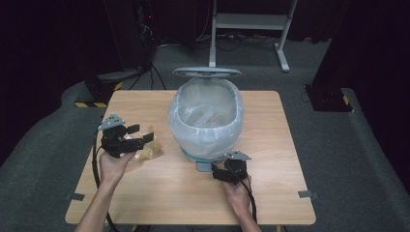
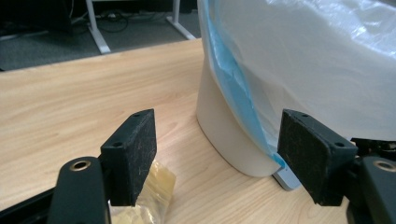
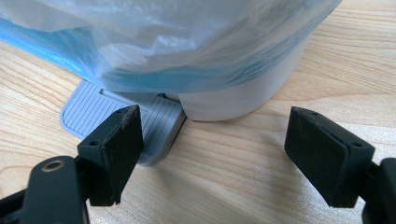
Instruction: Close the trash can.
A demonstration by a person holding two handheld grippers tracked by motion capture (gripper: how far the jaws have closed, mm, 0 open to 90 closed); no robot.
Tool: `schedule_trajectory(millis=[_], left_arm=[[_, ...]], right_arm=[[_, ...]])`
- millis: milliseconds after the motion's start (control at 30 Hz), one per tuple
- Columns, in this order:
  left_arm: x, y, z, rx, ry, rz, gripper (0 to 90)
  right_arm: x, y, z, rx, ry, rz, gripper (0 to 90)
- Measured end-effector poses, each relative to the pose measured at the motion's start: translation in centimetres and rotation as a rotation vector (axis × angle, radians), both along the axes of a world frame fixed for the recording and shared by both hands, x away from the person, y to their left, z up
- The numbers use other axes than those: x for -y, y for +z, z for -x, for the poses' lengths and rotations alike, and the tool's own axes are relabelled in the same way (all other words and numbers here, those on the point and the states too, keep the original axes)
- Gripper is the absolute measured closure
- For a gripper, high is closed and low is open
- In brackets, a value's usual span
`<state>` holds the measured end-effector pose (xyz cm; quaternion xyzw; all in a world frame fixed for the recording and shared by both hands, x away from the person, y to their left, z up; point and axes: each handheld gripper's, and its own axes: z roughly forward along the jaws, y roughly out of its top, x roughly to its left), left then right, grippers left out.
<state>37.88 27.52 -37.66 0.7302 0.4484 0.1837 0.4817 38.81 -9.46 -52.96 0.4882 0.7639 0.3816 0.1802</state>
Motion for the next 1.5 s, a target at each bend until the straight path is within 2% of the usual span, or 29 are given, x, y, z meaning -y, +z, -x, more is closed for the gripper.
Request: schedule_trajectory(millis=[200,467,867,1133,1500], left_arm=[[-0.5,-0.9,-0.3,-0.031,0.006,-0.001,31.0],[-1.1,-2.4,-0.3,-0.033,0.057,-0.051,29.4],[-2.8,-5.4,-0.6,-0.075,0.118,-0.071,29.6],[-2.9,-7.7,-1.0,-0.108,0.139,-0.126,30.1],[-3.5,-9.8,-1.7,-0.128,0.172,-0.134,28.3]], right_arm=[[0.0,0.0,0.0,-0.001,-0.003,-0.002,19.1],[0.0,0.0,0.0,0.000,0.000,0.000,19.2],[0.0,0.0,0.0,-0.001,0.000,-0.001,19.2],[0.0,0.0,0.0,-0.002,-0.001,-0.003,19.1],[0.0,0.0,0.0,0.000,-0.001,-0.001,19.1]])
